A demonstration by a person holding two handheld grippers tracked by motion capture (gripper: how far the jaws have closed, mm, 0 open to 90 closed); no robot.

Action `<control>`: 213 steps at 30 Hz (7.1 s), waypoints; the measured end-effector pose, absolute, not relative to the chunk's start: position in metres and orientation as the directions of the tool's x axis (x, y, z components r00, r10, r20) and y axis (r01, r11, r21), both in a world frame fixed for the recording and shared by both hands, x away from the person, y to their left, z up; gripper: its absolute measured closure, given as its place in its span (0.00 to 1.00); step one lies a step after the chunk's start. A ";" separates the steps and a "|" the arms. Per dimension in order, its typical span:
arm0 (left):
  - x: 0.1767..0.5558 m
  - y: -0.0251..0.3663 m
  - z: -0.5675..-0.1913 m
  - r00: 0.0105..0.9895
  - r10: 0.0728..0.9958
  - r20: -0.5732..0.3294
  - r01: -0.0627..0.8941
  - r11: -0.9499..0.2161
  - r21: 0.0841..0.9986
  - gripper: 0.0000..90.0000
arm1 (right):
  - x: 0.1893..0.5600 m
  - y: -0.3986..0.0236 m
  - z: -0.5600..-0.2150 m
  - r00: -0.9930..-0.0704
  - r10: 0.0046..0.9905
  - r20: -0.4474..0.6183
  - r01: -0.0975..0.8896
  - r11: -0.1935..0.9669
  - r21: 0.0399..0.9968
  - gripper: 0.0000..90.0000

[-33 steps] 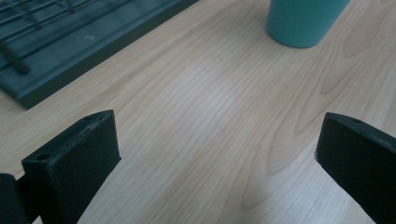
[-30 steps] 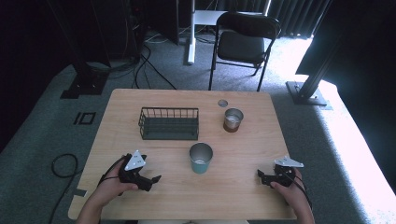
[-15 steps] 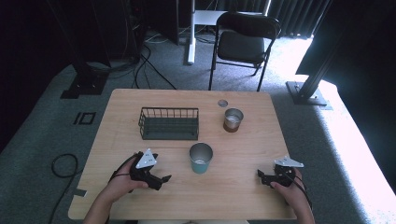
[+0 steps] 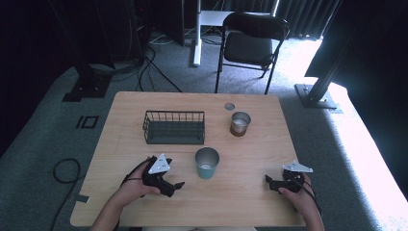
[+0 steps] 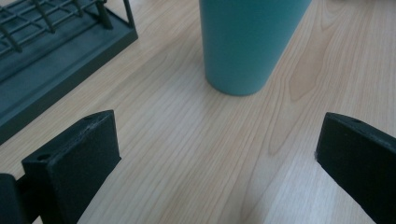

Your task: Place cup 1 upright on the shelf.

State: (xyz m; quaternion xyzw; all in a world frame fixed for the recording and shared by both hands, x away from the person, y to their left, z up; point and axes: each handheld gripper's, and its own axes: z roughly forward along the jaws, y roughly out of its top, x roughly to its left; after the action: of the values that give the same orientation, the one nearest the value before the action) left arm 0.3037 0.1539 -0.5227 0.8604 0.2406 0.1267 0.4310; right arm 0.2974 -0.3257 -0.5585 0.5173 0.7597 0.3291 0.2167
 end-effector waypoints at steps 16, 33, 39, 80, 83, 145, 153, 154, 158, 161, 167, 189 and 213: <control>0.311 0.124 -0.515 0.886 0.463 0.016 0.253 -0.512 0.821 0.00 | 0.297 -0.326 -0.559 -0.371 0.928 0.011 0.643 0.249 0.724 0.12; 0.318 0.102 -0.512 0.902 0.431 -0.018 0.243 -0.473 0.847 0.00 | 0.297 -0.326 -0.559 -0.371 0.929 0.011 0.643 0.248 0.724 0.12; 0.324 0.094 -0.513 0.898 0.439 -0.027 0.244 -0.446 0.861 0.00 | 0.297 -0.326 -0.559 -0.371 0.929 0.011 0.643 0.248 0.724 0.12; 0.340 0.059 -0.523 0.872 0.490 0.007 0.166 -0.309 0.936 0.12 | 0.297 -0.326 -0.558 -0.371 0.929 0.011 0.643 0.248 0.724 0.12; 0.340 0.058 -0.523 0.872 0.489 0.022 0.157 -0.322 0.934 0.14 | 0.297 -0.326 -0.558 -0.371 0.929 0.012 0.644 0.248 0.724 0.12; 0.370 0.100 -0.427 0.760 0.646 0.076 0.093 -0.224 0.970 0.15 | 0.297 -0.326 -0.558 -0.371 0.929 0.011 0.643 0.248 0.724 0.12; 0.383 0.115 -0.413 0.690 0.719 0.080 0.084 -0.189 0.978 0.15 | 0.297 -0.326 -0.559 -0.371 0.929 0.011 0.643 0.248 0.724 0.12; 0.385 0.117 -0.412 0.675 0.734 0.076 0.084 -0.178 0.980 0.15 | 0.297 -0.326 -0.559 -0.371 0.928 0.011 0.643 0.249 0.724 0.12; 0.391 0.124 -0.408 0.624 0.779 0.065 0.090 -0.154 0.984 0.15 | 0.297 -0.326 -0.558 -0.371 0.929 0.011 0.643 0.248 0.724 0.12; 0.395 0.128 -0.406 0.596 0.801 0.052 0.099 -0.138 0.985 0.15 | 0.297 -0.326 -0.559 -0.371 0.929 0.011 0.643 0.248 0.725 0.12; 0.403 0.137 -0.405 0.541 0.839 0.052 0.105 -0.129 0.986 0.15 | 0.297 -0.326 -0.558 -0.371 0.929 0.012 0.643 0.248 0.724 0.12; 0.434 0.169 -0.434 0.267 0.963 -0.030 0.178 -0.019 0.984 0.15 | 0.297 -0.326 -0.558 -0.371 0.929 0.011 0.643 0.248 0.724 0.12; 0.447 0.180 -0.474 0.198 0.980 -0.031 0.237 -0.017 0.971 0.14 | 0.297 -0.326 -0.558 -0.371 0.928 0.011 0.643 0.249 0.724 0.12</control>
State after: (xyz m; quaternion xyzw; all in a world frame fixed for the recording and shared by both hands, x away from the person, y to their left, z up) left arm 0.4466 0.1795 -0.4744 0.6024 0.5051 0.3817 0.4861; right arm 0.2974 -0.3257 -0.5585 0.5171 0.7598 0.3291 0.2167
